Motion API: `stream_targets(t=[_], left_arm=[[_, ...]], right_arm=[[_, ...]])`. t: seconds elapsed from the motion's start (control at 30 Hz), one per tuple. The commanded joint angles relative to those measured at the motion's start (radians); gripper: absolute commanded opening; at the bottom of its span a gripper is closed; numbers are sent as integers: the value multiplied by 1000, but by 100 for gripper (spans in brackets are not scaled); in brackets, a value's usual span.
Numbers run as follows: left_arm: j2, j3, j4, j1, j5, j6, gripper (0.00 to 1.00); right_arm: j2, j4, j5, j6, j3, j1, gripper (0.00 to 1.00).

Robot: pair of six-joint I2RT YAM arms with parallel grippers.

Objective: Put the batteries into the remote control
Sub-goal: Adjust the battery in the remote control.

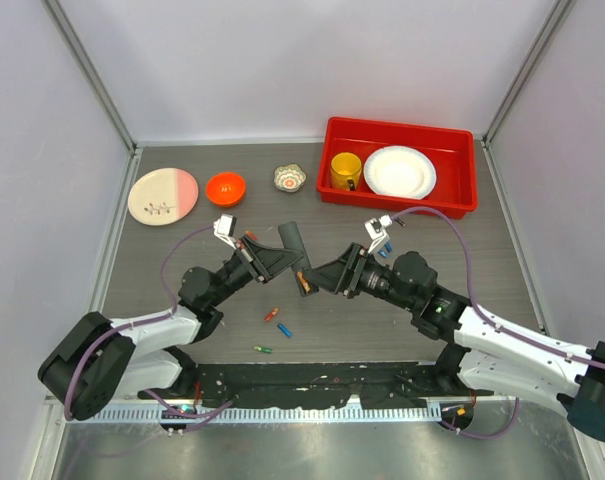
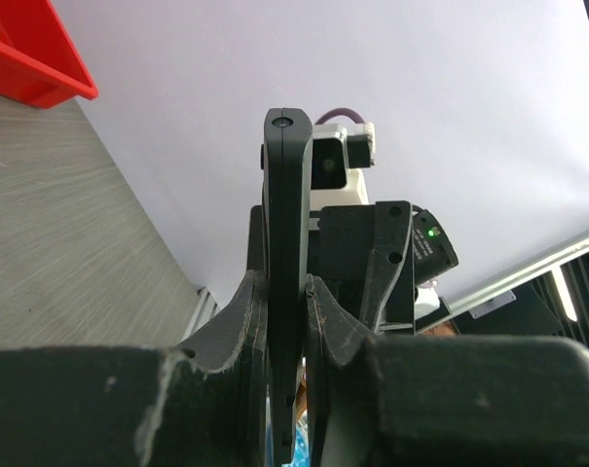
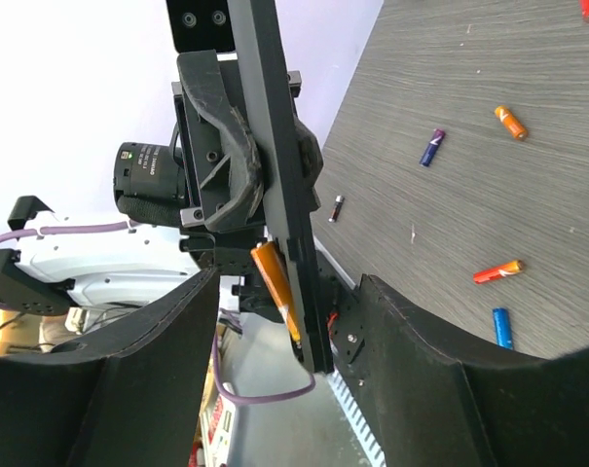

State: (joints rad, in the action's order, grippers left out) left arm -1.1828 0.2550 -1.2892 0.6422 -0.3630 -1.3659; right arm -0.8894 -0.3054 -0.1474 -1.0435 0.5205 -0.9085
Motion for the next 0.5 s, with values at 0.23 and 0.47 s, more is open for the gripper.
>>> stream_targets(t=[0.23, 0.47], left_arm=[[31, -5, -257, 1, 124, 67, 0], [32, -10, -257, 1, 125, 67, 0]], right_arm=[[37, 61, 25, 65, 42, 2, 64], [3, 141, 54, 108, 84, 3, 60]])
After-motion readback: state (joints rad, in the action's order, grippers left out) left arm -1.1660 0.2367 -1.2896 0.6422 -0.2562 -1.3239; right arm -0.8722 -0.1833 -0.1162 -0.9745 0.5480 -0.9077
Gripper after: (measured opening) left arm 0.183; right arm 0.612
